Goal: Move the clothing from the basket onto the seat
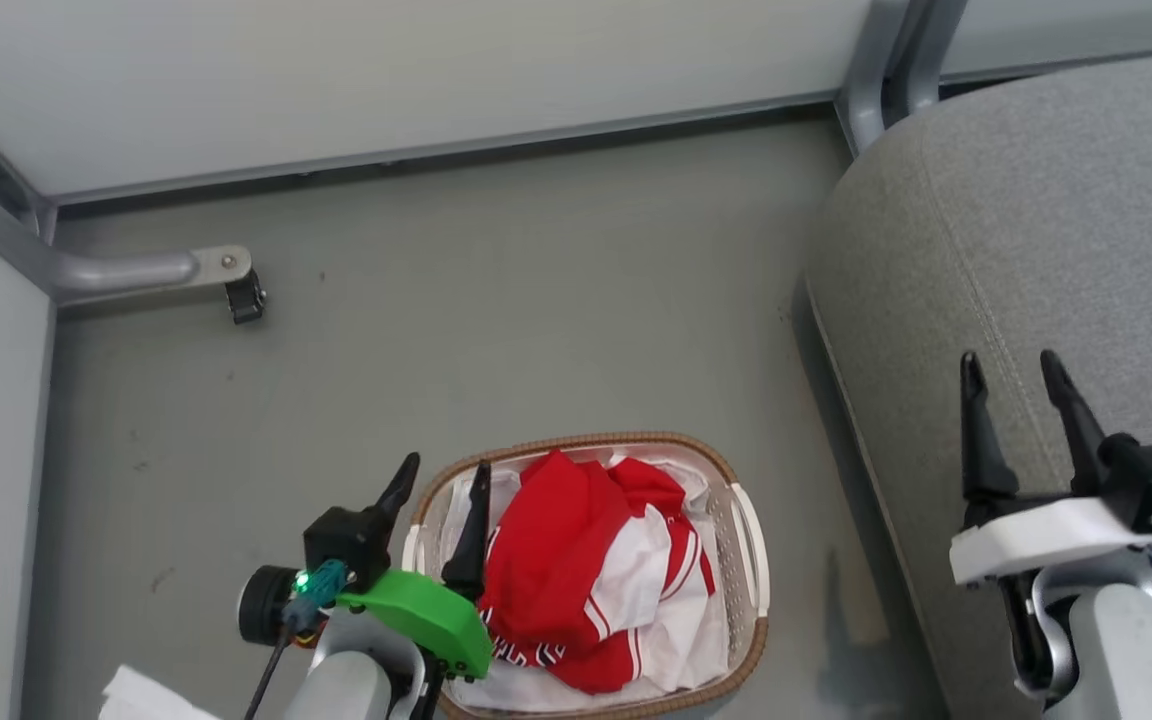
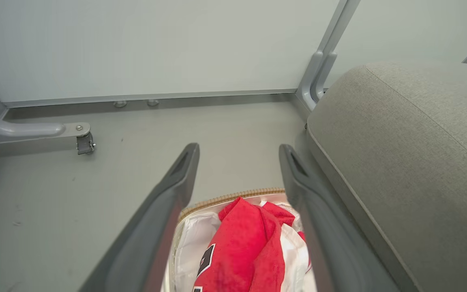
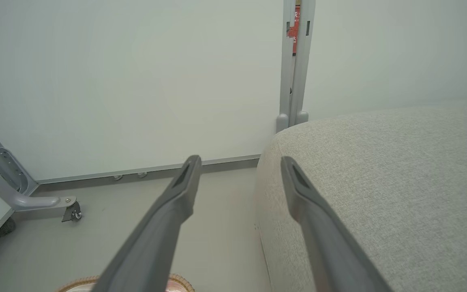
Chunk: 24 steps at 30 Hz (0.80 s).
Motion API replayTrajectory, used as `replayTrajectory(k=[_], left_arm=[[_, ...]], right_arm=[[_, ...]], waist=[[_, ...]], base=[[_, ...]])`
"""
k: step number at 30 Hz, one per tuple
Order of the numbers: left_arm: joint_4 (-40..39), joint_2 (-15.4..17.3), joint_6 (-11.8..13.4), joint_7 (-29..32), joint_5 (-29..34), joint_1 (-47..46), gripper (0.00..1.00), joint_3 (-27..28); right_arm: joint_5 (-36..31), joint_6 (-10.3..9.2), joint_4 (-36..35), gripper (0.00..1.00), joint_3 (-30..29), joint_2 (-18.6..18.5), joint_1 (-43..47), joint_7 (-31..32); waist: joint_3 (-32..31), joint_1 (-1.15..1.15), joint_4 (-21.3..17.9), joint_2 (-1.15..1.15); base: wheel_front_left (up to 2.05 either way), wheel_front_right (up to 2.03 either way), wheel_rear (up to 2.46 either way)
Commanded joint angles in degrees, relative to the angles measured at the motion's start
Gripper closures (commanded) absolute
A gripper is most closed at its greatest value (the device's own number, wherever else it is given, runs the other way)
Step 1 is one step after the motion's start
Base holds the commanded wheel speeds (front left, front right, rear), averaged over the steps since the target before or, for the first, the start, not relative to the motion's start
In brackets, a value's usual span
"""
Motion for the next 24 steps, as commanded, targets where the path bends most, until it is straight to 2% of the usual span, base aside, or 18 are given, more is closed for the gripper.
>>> replayTrajectory(k=[1, 11, 19, 24], left_arm=[[1.7, 0.3, -0.2, -0.07, -0.07, -2.9, 0.0, -1.21], [17.51, 0.33, -0.72, -0.06, -0.37, -16.02, 0.0, -12.58], [27.66, 0.32, -0.29, 0.64, -2.09, -21.96, 0.0, -19.27], [31.24, 0.38, -0.52, 0.45, -3.08, -23.99, 0.0, -21.17]], right_arm=[[-0.43, 0.0, -0.7, 0.0, -0.64, -0.25, -1.8, -0.29], [1.55, -0.01, -3.45, 0.0, -3.24, -0.22, -10.18, -0.29], [4.6, -0.01, -4.96, 0.0, 1.97, -0.23, -14.07, -0.29], [6.62, -0.02, -5.58, 0.0, 3.89, -0.17, -14.77, -0.29]], waist=[[7.26, 0.0, -0.95, 0.0], [18.98, 0.0, -3.82, 0.0], [25.77, 0.0, -9.94, 0.0], [29.06, 0.0, -12.74, 0.0]], base=[[0.0, 0.0, 0.0], [0.0, 0.0, 0.0], [0.0, 0.0, 0.0], [0.0, 0.0, 0.0]])
